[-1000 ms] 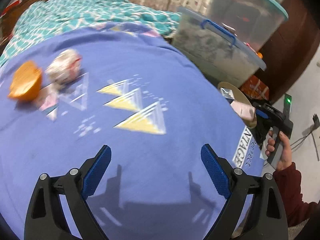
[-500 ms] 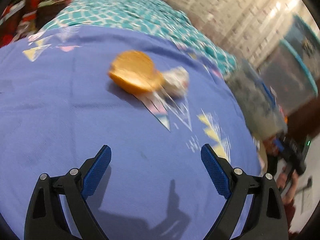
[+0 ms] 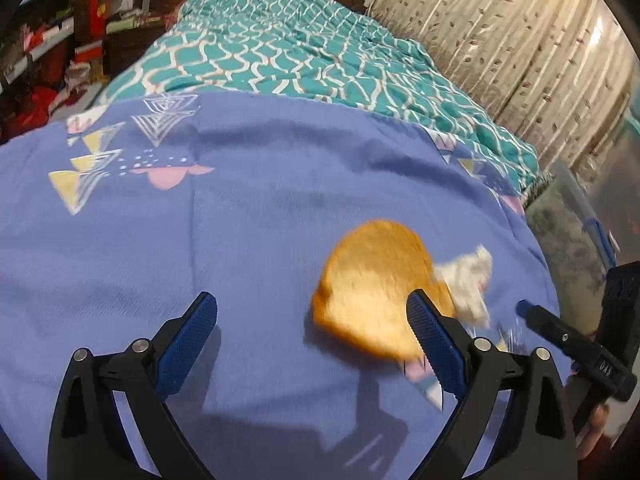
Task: Collect trash
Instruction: 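Grasp the orange peel with left tool while right tool grasps the tissue, then carry orange peel and tissue to the beige bin and release both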
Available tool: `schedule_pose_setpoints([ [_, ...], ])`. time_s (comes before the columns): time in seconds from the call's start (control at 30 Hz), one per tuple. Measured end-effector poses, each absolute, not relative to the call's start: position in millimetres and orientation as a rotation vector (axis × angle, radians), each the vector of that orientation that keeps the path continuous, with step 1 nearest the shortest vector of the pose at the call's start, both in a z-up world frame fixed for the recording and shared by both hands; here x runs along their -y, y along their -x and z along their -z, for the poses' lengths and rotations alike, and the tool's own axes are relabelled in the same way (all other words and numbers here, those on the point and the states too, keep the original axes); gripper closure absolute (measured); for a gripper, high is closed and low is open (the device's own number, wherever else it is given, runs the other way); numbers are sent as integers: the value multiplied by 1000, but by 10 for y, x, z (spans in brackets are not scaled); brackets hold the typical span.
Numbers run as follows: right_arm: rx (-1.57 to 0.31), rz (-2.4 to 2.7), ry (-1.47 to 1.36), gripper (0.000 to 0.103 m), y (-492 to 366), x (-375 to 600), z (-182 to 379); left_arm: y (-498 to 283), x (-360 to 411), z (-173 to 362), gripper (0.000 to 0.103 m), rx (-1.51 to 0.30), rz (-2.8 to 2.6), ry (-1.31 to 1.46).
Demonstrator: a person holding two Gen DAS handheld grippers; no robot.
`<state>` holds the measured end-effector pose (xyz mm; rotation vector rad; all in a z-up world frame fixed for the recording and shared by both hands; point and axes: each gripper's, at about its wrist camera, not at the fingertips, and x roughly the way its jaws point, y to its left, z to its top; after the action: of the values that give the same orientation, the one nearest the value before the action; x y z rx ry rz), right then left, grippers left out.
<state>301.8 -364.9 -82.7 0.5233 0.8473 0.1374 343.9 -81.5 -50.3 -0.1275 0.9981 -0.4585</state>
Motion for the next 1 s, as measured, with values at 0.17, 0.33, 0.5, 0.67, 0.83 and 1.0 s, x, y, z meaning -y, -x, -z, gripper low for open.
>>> schedule_pose_setpoints([
  [0.17, -894, -137, -621, 19, -3439, 3563, 1057, -3653, 986, 782, 67, -1107, 475, 156],
  [0.33, -925, -180, -565, 47, -3376, 3391, 1131, -3339, 1203, 817, 85, -1123, 555, 111],
  [0.5, -917, -145, -515, 50, -2865, 3499, 1064, -2879, 1311, 808, 88, -1160, 628, 165],
  [0.67, -915, -136, -557, 50, -2126, 3802, 1031, -2260, 1551, 847, 88, -1192, 726, 160],
  [0.83, -876, -87, -591, 50, -1294, 4167, 1019, -1701, 1933, 828, 89, -1200, 803, 83],
  [1.0, -828, -31, -637, 50, -751, 4454, 1039, -1231, 2473, 781, 89, -1220, 895, -29],
])
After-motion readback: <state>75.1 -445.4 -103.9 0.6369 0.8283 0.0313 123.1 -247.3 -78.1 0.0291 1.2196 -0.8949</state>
